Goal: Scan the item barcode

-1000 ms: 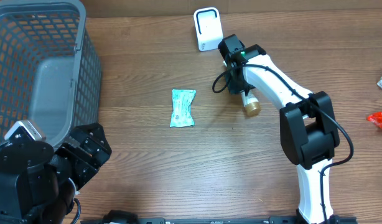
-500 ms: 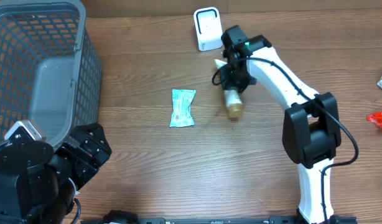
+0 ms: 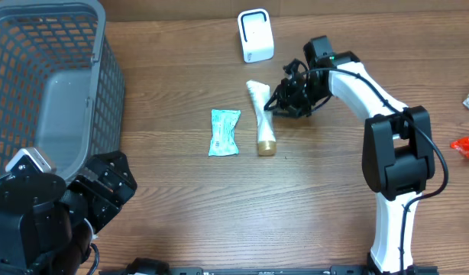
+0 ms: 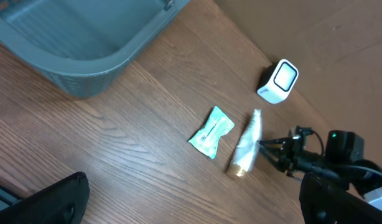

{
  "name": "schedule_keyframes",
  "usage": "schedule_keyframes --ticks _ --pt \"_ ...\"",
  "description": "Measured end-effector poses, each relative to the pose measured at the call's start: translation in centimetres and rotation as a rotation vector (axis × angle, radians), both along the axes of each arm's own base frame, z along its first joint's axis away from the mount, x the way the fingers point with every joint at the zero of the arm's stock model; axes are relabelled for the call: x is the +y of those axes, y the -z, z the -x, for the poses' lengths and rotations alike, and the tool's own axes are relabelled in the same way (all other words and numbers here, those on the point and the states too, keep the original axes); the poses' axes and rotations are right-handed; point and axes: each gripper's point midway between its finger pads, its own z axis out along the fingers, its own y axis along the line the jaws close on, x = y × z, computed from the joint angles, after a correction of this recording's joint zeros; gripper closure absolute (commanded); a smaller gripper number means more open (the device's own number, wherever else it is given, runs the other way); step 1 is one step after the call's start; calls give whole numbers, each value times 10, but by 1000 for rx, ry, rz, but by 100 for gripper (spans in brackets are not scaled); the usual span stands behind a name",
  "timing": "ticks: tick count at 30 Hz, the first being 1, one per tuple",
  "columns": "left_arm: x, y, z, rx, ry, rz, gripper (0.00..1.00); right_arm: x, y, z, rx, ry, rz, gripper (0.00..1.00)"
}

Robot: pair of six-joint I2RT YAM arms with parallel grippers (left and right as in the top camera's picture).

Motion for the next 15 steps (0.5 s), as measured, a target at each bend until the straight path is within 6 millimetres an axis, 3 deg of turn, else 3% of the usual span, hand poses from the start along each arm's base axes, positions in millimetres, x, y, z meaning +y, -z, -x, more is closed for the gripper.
schedule_keyframes --ticks 4,8,11,13,15 --pt "0 0 0 0 0 0 1 -12 11 4 62 54 20 67" --pt "0 0 0 0 0 0 1 -41 16 -8 60 119 61 68" --pt "0 0 0 0 0 0 1 -57 17 -1 82 108 78 64" --pt "0 0 0 0 0 0 0 -61 15 2 78 78 87 56" --pt "0 0 0 0 0 0 0 -58 9 1 48 43 90 40"
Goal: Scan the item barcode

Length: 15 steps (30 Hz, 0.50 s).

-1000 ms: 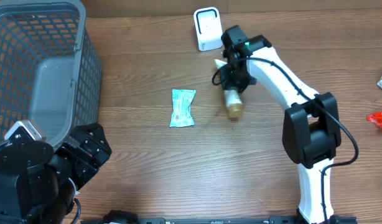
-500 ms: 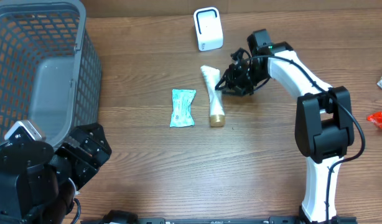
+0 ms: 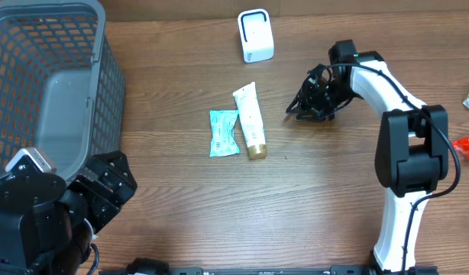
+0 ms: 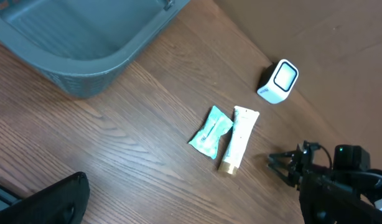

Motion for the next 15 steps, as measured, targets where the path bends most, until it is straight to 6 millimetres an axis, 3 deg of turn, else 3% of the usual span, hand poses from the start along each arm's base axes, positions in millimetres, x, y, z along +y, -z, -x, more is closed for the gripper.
schedule_keyframes --ticks 2,5,11,15 --pt "0 0 0 0 0 0 0 6 -7 -4 -47 -37 -3 33" --pt "0 0 0 0 0 0 1 18 -16 -6 -101 -80 -9 33" --pt "0 0 0 0 0 0 0 35 -12 -10 -145 -92 -25 40" --pt "0 0 0 0 0 0 0 51 -11 -14 -165 -85 -146 42"
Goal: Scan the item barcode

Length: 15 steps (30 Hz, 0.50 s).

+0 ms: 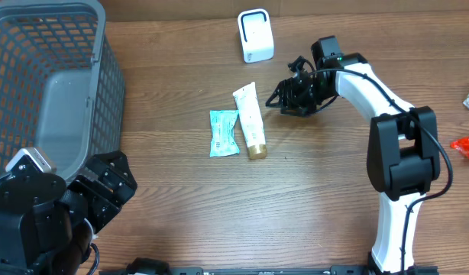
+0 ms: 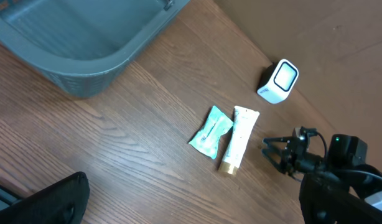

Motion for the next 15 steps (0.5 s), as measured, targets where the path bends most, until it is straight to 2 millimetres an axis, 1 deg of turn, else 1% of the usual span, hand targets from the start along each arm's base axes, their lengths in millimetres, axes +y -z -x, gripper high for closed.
schedule_keyframes --ticks 2,4,11,15 --pt "0 0 0 0 0 0 0 7 2 -2 1 0 -57 43" --pt "0 0 0 0 0 0 1 11 7 0 25 4 -90 44" --pt "0 0 0 0 0 1 0 21 35 11 89 13 -121 46" --pt "0 0 0 0 0 1 0 35 37 14 85 4 -142 45"
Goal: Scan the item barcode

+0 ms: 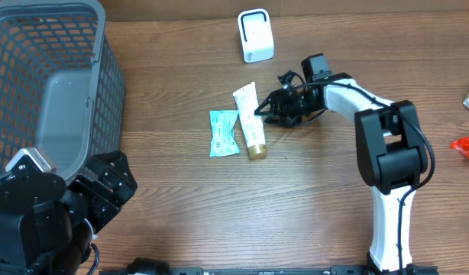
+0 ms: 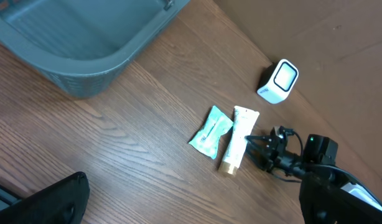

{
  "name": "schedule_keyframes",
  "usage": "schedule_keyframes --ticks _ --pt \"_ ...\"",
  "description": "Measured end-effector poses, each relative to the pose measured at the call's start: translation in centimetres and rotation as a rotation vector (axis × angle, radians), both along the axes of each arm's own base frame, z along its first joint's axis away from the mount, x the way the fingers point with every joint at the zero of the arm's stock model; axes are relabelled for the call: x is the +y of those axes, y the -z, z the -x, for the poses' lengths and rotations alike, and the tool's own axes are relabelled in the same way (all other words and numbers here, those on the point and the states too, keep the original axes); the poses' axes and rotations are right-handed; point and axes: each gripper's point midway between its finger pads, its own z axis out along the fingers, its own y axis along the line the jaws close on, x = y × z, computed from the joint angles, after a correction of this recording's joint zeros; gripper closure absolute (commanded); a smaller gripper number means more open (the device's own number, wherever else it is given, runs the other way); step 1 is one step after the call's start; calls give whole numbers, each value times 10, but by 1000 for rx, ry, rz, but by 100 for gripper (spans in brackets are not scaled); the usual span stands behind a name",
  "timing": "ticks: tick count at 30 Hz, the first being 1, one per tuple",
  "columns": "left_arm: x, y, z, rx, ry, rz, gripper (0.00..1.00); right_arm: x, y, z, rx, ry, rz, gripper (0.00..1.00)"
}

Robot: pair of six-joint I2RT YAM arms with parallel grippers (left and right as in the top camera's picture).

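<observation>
A white tube with a gold cap [image 1: 250, 121] lies flat at the table's middle, cap toward the front, also in the left wrist view [image 2: 237, 146]. Touching its left side lies a teal packet [image 1: 224, 132]. The white scanner [image 1: 255, 35] stands behind them at the far edge. My right gripper [image 1: 265, 109] is low at the tube's right edge, its thin fingers apart, with nothing between them. My left gripper [image 2: 194, 190] hangs high at the front left, wide open and empty.
A grey mesh basket [image 1: 97, 84] fills the far left. A red packet [image 1: 465, 145] and a small green-white packet lie at the right edge. The left arm's bulk [image 1: 59, 214] covers the front left corner.
My right gripper has moved left, from a short way right of the tube to its right edge. Tube, packet and left arm have not moved.
At first the tube lay askew, apart from the packet, with my right gripper against its upper part. Then the tube lay flat against the packet and the gripper was back to the right. It then stood nearer and is now at the tube.
</observation>
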Motion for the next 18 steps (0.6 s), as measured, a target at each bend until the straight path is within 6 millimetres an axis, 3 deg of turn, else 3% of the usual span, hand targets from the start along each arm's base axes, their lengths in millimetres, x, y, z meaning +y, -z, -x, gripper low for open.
schedule_keyframes --ticks 2,3,7,11,18 --pt "0 0 0 0 0 0 0 10 2 4 -2 -9 3 48" --pt "0 0 0 0 0 -1 1 14 2 5 -8 -15 3 55" --pt "0 0 0 0 0 0 0 29 9 11 -30 -32 19 96" --pt "0 0 0 0 0 -1 0 39 5 13 -41 -43 6 96" --pt "0 0 0 0 0 0 0 29 0 10 -27 -39 96 96"
